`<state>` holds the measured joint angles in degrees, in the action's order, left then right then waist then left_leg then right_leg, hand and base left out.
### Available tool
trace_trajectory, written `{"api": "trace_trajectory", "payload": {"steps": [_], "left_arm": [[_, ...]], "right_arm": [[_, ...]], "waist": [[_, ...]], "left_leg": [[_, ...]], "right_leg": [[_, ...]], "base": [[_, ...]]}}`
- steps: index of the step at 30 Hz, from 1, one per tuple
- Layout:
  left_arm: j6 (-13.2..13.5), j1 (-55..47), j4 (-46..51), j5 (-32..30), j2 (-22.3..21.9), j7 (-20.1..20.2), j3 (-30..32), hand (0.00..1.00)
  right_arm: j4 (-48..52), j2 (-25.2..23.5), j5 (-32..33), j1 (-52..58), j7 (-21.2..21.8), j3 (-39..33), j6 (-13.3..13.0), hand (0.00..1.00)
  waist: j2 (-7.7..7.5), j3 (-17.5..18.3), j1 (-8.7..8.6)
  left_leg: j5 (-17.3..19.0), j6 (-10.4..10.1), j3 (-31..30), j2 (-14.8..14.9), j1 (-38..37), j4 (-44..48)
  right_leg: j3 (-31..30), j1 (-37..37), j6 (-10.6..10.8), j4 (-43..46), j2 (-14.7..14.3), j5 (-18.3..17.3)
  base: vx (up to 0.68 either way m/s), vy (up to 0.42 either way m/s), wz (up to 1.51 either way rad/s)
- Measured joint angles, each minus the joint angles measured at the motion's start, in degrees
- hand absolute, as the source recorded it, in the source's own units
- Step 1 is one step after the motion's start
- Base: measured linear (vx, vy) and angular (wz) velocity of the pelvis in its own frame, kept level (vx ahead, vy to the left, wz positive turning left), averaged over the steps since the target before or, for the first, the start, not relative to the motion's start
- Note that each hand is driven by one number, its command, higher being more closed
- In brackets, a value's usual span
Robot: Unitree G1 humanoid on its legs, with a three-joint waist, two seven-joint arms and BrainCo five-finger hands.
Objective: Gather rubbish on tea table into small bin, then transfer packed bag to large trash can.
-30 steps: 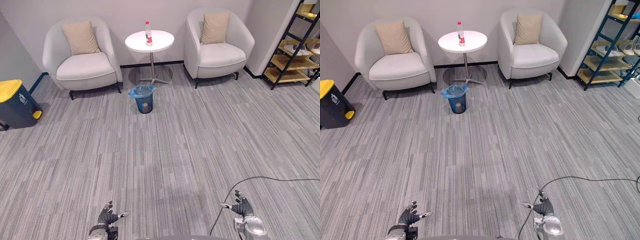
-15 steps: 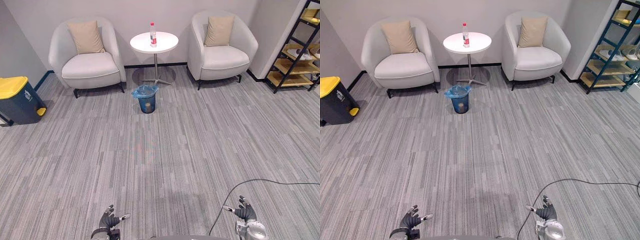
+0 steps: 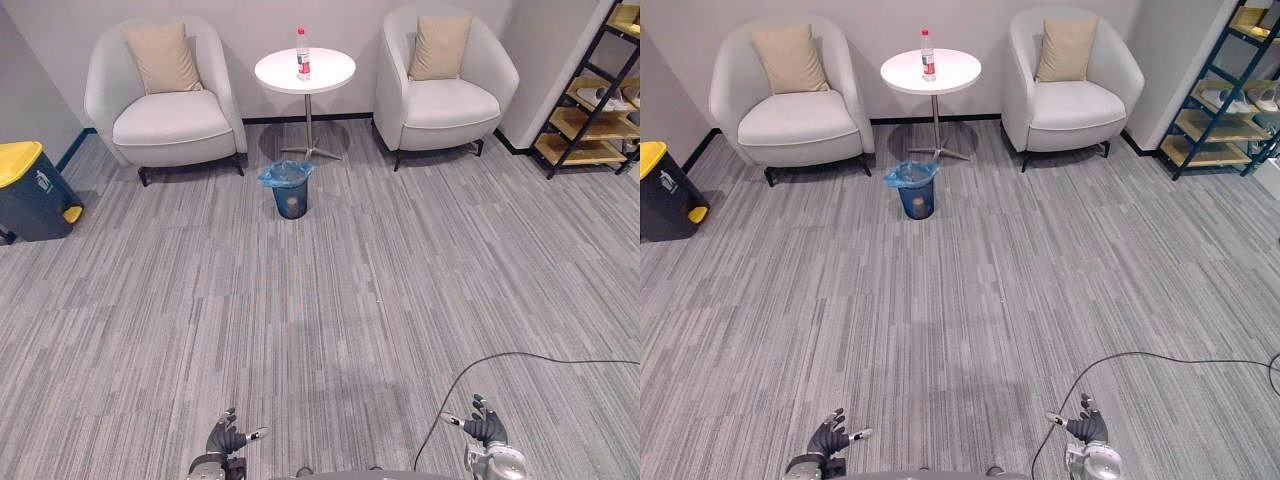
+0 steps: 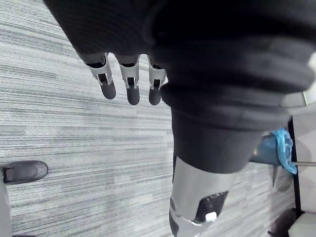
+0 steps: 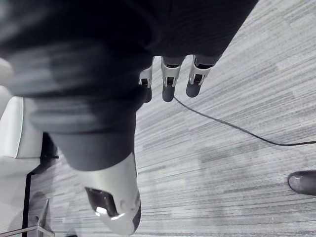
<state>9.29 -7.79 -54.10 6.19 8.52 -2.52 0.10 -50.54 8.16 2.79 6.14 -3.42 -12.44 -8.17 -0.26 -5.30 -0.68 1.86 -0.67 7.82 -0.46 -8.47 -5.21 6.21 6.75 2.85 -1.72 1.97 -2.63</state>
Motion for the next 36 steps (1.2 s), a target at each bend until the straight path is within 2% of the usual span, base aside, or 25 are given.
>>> {"api": "trace_trajectory", "payload": {"steps": [7,9,13,16,18,20,21,23,25,26,27,28,29,31,32,33,34,35,36], "left_arm": [[0.0,-0.3,1.7,0.0,0.0,0.0,-0.7,0.0],[0.0,-0.3,2.6,0.0,0.0,0.0,-1.3,0.0],[0.1,-0.2,5.4,0.4,0.1,-0.1,-1.9,0.0],[0.1,-0.3,7.0,0.5,0.1,-0.1,-2.1,0.0],[0.1,-0.3,7.9,1.0,0.1,-0.1,-2.4,0.0],[0.1,0.3,8.7,1.1,1.1,-0.2,-3.7,0.0],[0.1,0.4,8.9,1.1,1.5,-0.2,-4.2,0.0],[0.1,1.0,9.3,1.2,2.3,-0.3,-4.4,0.0],[0.1,2.0,9.3,1.8,2.3,-0.3,-4.4,0.0],[0.1,2.5,9.3,2.1,2.3,-0.4,-4.4,0.0],[0.1,2.5,9.3,2.1,2.5,-0.5,-4.4,0.0],[0.1,2.5,9.3,2.1,2.6,-0.5,-4.4,0.0],[0.1,2.5,9.1,2.1,2.6,-0.7,-4.2,0.0],[0.2,2.6,8.8,2.1,1.2,-1.2,-4.1,0.0],[0.2,3.2,8.8,2.1,0.5,-1.3,-4.1,0.0],[0.1,3.4,8.7,2.1,0.1,-1.3,-4.0,0.0],[0.1,3.5,8.8,2.1,-0.6,-1.3,-3.9,0.0],[0.1,3.5,8.8,2.1,-1.1,-1.2,-3.9,0.0],[0.2,3.4,8.8,2.1,-1.5,-1.2,-4.0,0.0]], "right_arm": [[0.3,-0.1,0.2,0.1,0.0,1.6,-0.1,0.0],[0.4,-0.1,0.6,-0.2,-0.1,1.7,-0.1,0.0],[0.5,-0.1,1.2,-0.9,-0.2,1.8,-0.1,0.0],[1.0,0.0,1.2,-2.3,-0.2,1.8,-0.1,0.0],[2.6,0.1,1.2,-2.2,-0.2,2.1,-0.1,0.0],[2.6,0.0,1.3,-2.1,-0.3,2.7,-0.1,0.0],[2.6,0.0,1.3,-2.1,-0.2,3.1,-0.1,0.0],[2.6,0.2,1.3,-2.4,-0.2,4.3,0.0,0.0],[2.6,0.5,1.3,-3.1,-0.2,4.4,0.0,0.0],[2.6,1.0,1.3,-4.0,-0.2,4.5,0.0,0.0],[2.7,1.2,1.3,-4.4,-0.3,4.6,0.0,0.0],[3.0,1.2,1.3,-4.2,-0.4,4.6,0.0,0.0],[4.4,1.2,1.3,-2.9,-0.4,4.5,-0.1,0.0],[5.0,1.6,1.2,-2.8,-0.5,4.3,-0.1,0.0],[5.2,1.6,1.3,-3.8,-0.5,4.3,-0.1,0.0],[5.3,1.6,1.3,-4.0,-0.5,4.3,-0.1,0.0],[5.3,1.8,1.3,-3.9,-0.6,4.5,-0.1,0.0],[5.3,1.8,1.7,-3.7,-0.7,4.6,-0.1,0.0],[5.7,1.5,2.9,-3.3,-1.1,4.6,-0.4,0.0]], "waist": [[-0.31,0.2,0.25],[-0.21,0.2,1.52],[-0.06,0.2,1.62],[0.24,0.0,1.64],[0.73,-0.4,1.58],[0.53,-1.3,1.45],[0.79,-1.8,1.33],[1.05,-2.3,1.09],[1.55,-3.1,0.66],[2.34,-3.9,0.15],[2.33,-4.2,-0.27],[1.85,-4.2,-0.33],[0.24,-3.9,-0.71],[2.15,-3.5,-1.05],[2.83,-3.8,-1.5],[3.17,-4.0,-1.51],[3.78,-4.5,-1.36],[3.95,-5.1,-1.11],[3.53,-5.7,-0.83]], "left_leg": [[2.3,1.2,0.8,0.0,3.0,3.0],[4.1,1.6,1.9,0.2,4.5,6.1],[7.4,2.2,2.5,0.2,7.1,10.9],[11.4,3.0,3.5,0.0,8.9,15.4],[13.2,3.5,3.9,-0.6,8.5,16.8],[14.3,4.8,3.2,-1.8,5.0,16.5],[14.7,5.0,3.0,-2.0,4.0,16.2],[15.4,4.4,1.5,-1.4,1.2,14.8],[15.6,3.8,0.6,-0.1,-0.3,13.6],[16.0,2.4,0.2,1.4,-1.5,13.1],[16.1,1.2,0.1,2.0,-2.7,12.9],[16.4,0.3,0.0,2.0,-3.5,12.8],[17.6,-1.8,-0.7,2.1,-5.6,12.8],[17.2,-3.2,-1.4,4.7,-4.8,15.6],[15.5,-6.0,-1.2,5.8,-0.6,24.2],[14.0,-6.4,-1.2,6.7,1.6,29.5],[10.1,-6.6,-1.5,8.1,5.2,38.9],[7.9,-6.0,-1.5,10.3,8.1,48.6],[9.1,-4.7,0.7,13.1,11.1,60.6]], "right_leg": [[-0.5,-2.2,0.2,0.8,0.2,-0.4],[-1.8,-3.4,0.8,2.1,0.4,-1.0],[-2.4,-5.1,1.4,4.4,1.0,-2.6],[-3.3,-9.0,3.1,12.8,2.0,-7.2],[-2.1,-14.2,5.5,26.1,3.7,-10.2],[1.0,-20.5,5.6,42.2,6.4,-11.0],[1.8,-21.5,5.5,44.7,7.0,-12.0],[5.9,-25.1,3.6,44.9,7.1,-14.4],[9.5,-27.2,3.0,40.8,6.5,-14.2],[11.0,-29.0,1.8,35.9,5.3,-13.0],[10.8,-29.6,0.8,29.5,3.8,-8.9],[10.6,-29.9,-0.2,26.6,3.7,-6.0],[10.3,-30.1,-5.5,25.7,4.2,2.3],[12.0,-30.0,-6.5,27.8,3.1,-1.0],[12.6,-28.8,-7.2,26.6,2.1,-2.5],[12.8,-27.3,-7.1,25.2,1.4,-3.0],[12.9,-23.6,-7.4,22.4,0.2,-3.3],[13.0,-18.9,-7.5,19.2,-0.9,-3.3],[12.5,-11.5,-7.5,14.7,-2.0,-3.3]], "base": [[-0.03,-0.013,-0.05],[0.06,0.013,-0.25],[0.08,0.045,-0.12],[0.09,0.09,-0.2],[0.09,0.107,-0.07],[0.21,0.115,0.09],[0.33,0.072,0.13],[0.31,0.012,0.26],[0.3,-0.05,0.35],[0.36,-0.069,0.34],[0.48,-0.106,0.31],[0.47,-0.142,0.42],[0.5,-0.171,0.34],[0.51,-0.225,0.26],[0.52,-0.247,0.12],[0.55,-0.254,0.04],[0.45,-0.189,0.02],[0.63,-0.222,-0.03],[0.5,-0.151,-0.07]]}}
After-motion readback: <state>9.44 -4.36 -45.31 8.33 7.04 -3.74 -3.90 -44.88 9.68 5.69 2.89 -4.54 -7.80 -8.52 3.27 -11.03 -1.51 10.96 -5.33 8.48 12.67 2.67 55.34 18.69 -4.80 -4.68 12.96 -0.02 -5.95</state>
